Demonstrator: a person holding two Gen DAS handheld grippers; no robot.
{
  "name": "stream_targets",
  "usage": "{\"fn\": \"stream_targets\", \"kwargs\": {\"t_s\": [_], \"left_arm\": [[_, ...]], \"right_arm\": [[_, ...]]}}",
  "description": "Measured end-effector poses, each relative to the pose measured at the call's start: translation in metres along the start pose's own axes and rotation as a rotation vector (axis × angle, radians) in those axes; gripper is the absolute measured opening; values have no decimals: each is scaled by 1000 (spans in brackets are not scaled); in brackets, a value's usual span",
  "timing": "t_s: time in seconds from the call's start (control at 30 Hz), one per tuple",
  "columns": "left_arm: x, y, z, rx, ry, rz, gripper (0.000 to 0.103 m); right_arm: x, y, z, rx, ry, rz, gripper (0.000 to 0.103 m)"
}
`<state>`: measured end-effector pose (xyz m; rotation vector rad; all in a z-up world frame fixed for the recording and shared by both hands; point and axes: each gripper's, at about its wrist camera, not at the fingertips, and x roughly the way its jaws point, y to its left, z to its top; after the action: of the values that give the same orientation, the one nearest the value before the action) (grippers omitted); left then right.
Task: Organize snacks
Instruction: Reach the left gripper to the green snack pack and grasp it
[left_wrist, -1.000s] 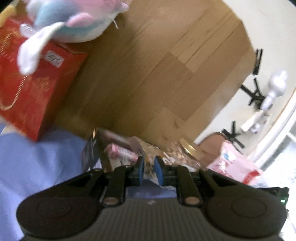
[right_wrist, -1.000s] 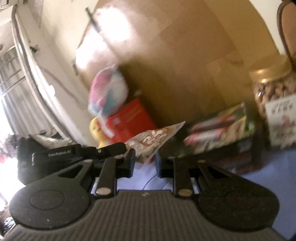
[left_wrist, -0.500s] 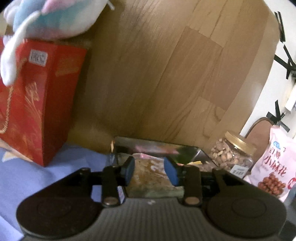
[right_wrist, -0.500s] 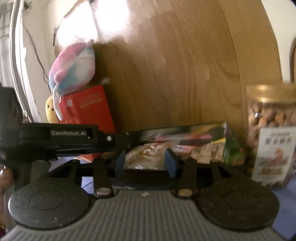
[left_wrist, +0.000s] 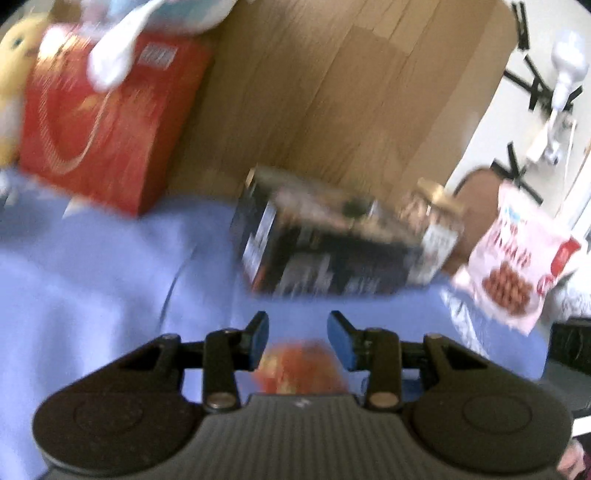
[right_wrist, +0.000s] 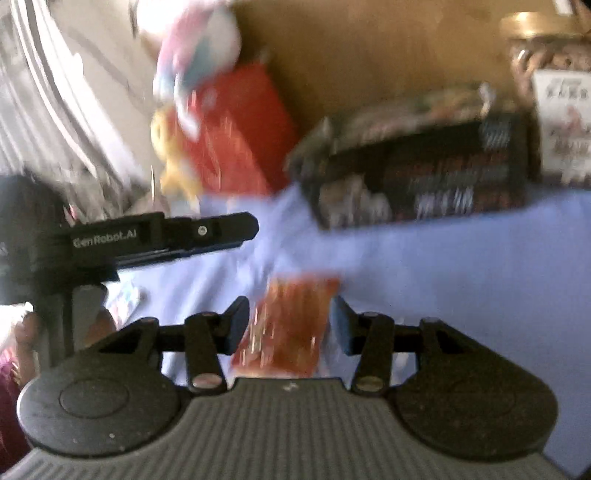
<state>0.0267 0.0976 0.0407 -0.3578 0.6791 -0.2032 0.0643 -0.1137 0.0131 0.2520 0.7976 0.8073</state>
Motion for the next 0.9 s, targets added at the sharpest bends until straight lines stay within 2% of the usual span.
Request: {"fn": "stream_targets", "kwargs": {"t_s": [0.07,0.13,0.2,0.33,0.37,0.43,0.53,0.6,0.67,0.7,0.73,0.77,0.83,0.9], "left_arm": [[-15,9,-19,-25,39,-53,36],[-33,16,-40,-37,81,-103,36],[-51,19,-58,-43,125,-141,36],[-86,18,-89,-58,175,-195,36],[-91,18,-95,-70,185,-203,36],[-95,18,-105,-115,210,-228,47],[-93,16,-114,-142,209,-230,47],[-91,14,-112,-155,205,-226,48],[-89,18,-112,-193,198,-238,47],[-88,20,-113,-212,195,-248,37],[-86,20,-114,-226,204,-258,18],[-84,21,-115,-236,216,-260,18],[-82,19,-115,-232,219,-272,16],[-83,12,-113,-202,210,-262,16]], "right_arm": [[-10,17,-13,-65,4,-22,51],[-28,26,-27,-101,18,24,55],[-40,27,-47,-94,74,42,57],[-72,39,-87,-145,8,7,57],[-76,42,-91,-131,7,6,57],[-81,43,-97,-102,-9,6,57],[-79,44,-100,-47,-28,14,58],[-73,47,-101,3,-14,64,57],[-67,50,-103,55,-11,92,45],[-66,46,-105,109,2,125,41],[-63,37,-106,192,26,178,30],[-59,29,-109,264,55,231,18],[-55,22,-114,326,65,267,8],[-57,24,-114,327,55,266,7]]}}
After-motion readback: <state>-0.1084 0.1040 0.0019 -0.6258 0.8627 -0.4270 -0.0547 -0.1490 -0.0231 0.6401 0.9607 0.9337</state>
